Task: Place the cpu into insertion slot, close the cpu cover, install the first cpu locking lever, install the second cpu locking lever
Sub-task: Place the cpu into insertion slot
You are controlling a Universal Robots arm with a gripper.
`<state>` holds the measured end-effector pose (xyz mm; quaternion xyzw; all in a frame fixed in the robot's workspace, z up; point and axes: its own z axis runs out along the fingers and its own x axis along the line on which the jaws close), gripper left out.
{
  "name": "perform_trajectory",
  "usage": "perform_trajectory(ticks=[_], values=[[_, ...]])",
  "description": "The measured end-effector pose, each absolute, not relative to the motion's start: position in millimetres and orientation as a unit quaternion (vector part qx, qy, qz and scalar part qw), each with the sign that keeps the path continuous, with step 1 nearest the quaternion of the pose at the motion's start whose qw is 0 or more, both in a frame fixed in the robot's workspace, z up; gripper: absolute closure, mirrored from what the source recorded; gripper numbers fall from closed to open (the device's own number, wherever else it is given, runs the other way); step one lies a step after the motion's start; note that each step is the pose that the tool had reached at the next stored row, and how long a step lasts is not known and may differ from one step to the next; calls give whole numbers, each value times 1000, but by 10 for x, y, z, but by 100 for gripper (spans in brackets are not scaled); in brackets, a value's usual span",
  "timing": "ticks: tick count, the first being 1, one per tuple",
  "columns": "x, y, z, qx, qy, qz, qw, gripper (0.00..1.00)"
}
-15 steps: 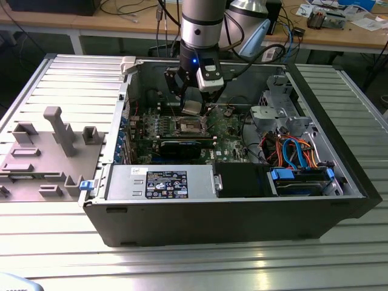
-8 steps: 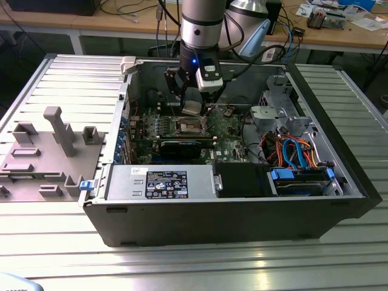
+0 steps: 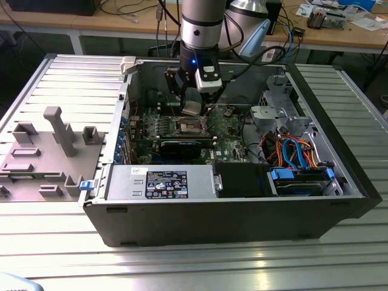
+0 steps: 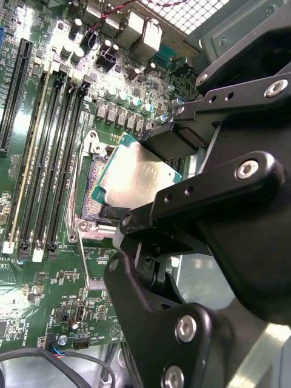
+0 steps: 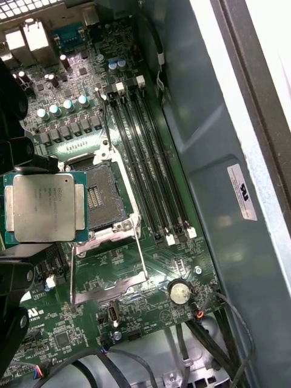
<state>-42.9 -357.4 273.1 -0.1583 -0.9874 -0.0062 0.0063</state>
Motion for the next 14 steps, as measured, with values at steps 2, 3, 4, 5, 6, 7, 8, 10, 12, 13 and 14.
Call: perform_trajectory(ticks=[2, 3, 4, 5, 6, 7, 8, 10, 12, 13, 14], values=[[-429, -3574, 2729, -161, -987, -6, 6, 45], [-429, -3574, 2729, -162, -987, -6, 6, 45], [-429, -3574, 2728, -163, -987, -6, 6, 45], [-429, -3574, 2727, -165, -986, -6, 6, 45], [-429, -3574, 2726, -166, -986, -6, 6, 45], [-429, -3574, 2725, -168, -986, -6, 6, 45], [-429, -3574, 2724, -169, -986, -6, 6, 45], [-429, -3574, 2723, -172, -985, -6, 6, 45], [-429, -3574, 2721, -173, -985, -6, 6, 45], [-429, -3574, 2720, -174, -985, -6, 6, 45], [-429, -3574, 2720, -175, -985, -6, 6, 45]])
